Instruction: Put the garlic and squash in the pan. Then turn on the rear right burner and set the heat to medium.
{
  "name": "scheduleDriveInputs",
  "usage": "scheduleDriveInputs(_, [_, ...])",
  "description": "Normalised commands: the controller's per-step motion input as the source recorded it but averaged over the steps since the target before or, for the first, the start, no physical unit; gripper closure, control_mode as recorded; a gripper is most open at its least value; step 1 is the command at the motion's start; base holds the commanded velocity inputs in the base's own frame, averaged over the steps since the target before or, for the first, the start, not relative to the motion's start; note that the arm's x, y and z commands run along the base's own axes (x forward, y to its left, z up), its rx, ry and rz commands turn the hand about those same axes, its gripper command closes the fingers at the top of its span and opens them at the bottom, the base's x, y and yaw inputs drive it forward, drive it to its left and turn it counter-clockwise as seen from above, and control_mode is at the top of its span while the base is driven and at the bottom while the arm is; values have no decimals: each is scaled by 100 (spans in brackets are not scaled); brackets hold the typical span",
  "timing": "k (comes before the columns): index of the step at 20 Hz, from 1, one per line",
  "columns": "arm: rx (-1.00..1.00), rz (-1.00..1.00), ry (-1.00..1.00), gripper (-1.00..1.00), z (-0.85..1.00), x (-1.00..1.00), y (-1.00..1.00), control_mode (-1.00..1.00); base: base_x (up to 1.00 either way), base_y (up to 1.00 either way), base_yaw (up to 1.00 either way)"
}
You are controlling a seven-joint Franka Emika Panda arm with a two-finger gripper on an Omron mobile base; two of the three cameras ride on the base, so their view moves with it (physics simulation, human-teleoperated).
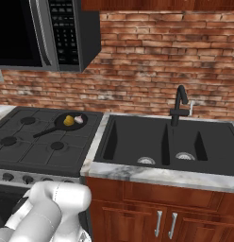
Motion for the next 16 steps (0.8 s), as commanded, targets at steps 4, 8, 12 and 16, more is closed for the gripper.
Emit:
scheduleDriveInputs(4, [0, 0, 0, 100, 0, 0, 0, -100, 0, 0, 0])
scheduleDriveInputs(8, [0, 0, 0, 100, 0, 0, 0, -100, 0, 0, 0])
scheduleDriveInputs(12, [0, 0, 0, 100, 0, 0, 0, -100, 0, 0, 0])
scheduleDriveInputs(16, [0, 3, 0, 100, 0, 0, 0, -100, 0, 0, 0])
